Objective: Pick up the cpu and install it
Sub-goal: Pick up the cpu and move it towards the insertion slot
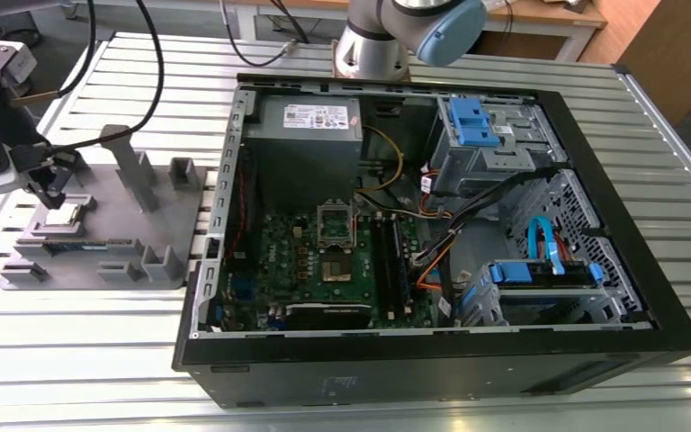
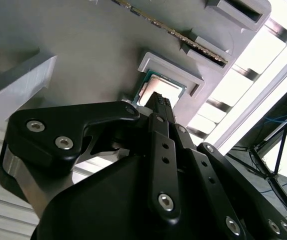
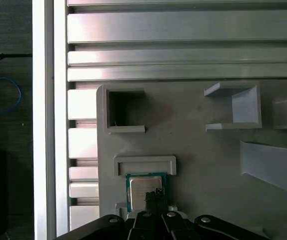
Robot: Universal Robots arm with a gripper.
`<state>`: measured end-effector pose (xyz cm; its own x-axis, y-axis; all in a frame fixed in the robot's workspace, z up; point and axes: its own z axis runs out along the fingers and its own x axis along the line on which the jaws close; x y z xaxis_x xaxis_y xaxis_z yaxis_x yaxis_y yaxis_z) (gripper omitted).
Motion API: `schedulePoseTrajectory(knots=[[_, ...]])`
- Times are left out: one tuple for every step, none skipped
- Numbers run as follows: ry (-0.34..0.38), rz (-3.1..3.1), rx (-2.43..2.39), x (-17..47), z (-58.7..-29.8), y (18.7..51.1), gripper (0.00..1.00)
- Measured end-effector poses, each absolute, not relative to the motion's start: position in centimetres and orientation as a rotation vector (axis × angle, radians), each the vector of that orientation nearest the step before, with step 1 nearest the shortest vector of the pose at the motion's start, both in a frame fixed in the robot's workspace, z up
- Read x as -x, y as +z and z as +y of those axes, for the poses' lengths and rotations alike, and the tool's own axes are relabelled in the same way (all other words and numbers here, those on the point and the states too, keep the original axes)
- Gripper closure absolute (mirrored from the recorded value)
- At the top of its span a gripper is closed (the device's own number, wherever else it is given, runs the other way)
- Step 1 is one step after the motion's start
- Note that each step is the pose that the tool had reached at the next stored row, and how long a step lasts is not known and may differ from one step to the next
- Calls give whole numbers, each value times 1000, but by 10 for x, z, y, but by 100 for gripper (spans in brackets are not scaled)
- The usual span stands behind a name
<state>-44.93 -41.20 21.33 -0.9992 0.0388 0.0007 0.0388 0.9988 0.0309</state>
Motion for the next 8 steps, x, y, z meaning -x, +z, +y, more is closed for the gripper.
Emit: schedulePoseTrajectory(knots=[[-48,-3141,61,449,-412,213,89],[-49,-3141,61,449,-412,213,89],[-49,-3141,61,449,-412,212,89],[-49,-3141,61,449,-412,211,89],[-49,-3141,61,450,-412,211,89],[-49,-3141,61,450,-412,210,89],[-49,-3141,61,450,-412,209,89],[-49,-3141,61,450,-412,210,89]])
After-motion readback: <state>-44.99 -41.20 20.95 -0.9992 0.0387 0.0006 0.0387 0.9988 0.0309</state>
